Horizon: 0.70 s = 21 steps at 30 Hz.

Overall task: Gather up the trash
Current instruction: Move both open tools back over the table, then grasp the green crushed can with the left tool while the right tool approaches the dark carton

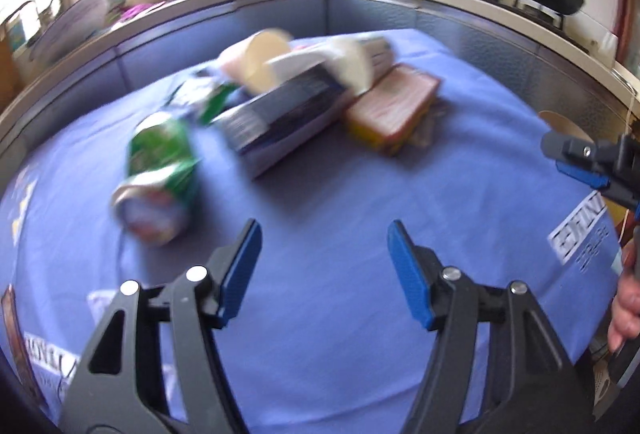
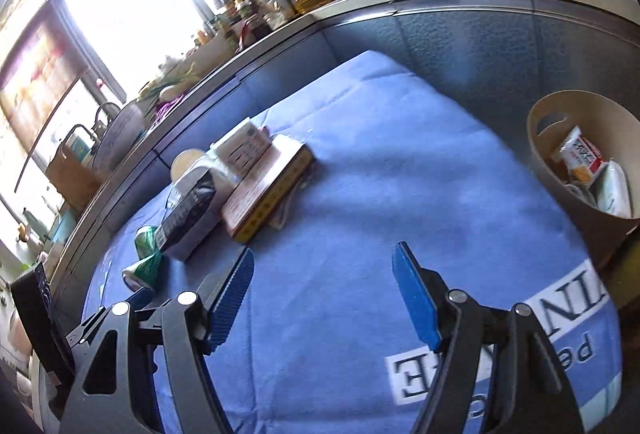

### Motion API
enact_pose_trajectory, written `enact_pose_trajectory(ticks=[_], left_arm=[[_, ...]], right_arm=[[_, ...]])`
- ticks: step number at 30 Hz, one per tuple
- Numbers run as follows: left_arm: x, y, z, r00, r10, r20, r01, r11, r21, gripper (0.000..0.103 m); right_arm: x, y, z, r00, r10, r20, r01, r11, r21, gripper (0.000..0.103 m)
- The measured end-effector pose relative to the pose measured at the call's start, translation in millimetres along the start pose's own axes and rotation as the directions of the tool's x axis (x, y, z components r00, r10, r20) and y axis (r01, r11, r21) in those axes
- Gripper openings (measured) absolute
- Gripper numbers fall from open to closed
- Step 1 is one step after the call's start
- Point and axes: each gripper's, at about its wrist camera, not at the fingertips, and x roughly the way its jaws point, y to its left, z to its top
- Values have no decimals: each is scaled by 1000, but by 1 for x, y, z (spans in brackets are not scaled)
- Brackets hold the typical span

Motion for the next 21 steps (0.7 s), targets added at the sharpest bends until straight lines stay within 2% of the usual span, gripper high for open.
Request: enact_pose_trajectory(ticks=[4, 7, 9, 10, 12, 14, 16, 18, 21], left_arm=[[-9, 57, -22, 998, 59, -22, -62, 990, -127, 63], [-11, 89, -26, 995, 98, -15, -99, 976, -194, 64], [-11, 107, -25, 998, 68, -13, -69, 966, -249, 72], [-11, 119, -25, 999, 34, -10, -35, 956, -290, 72], [-11, 142, -26, 1000, -12, 0, 11, 930, -367, 72], [-14, 158, -23, 1000, -9, 23, 17, 911, -412, 73], [-17, 162, -18, 998, 26, 49, -3, 908, -418, 77], [-17, 159, -12, 997, 48, 60, -21, 925, -380, 79], [-9, 153, -1, 998, 10, 64, 13, 939, -345, 84]], right_arm=[[25, 40, -10, 993, 80, -87, -83, 996, -34, 70], [44, 63, -13, 976, 153, -154, -156, 988, -8, 70], [55, 72, -11, 960, 206, -190, -202, 978, 43, 70], [58, 75, -8, 955, 220, -200, -210, 975, 66, 70], [61, 84, -2, 959, 206, -194, -199, 978, 53, 70], [62, 94, 6, 963, 192, -188, -192, 981, 21, 70], [67, 100, 14, 957, 213, -196, -207, 977, 47, 70], [74, 102, 20, 955, 221, -198, -209, 975, 78, 70], [84, 104, 27, 950, 240, -201, -218, 968, 128, 70]])
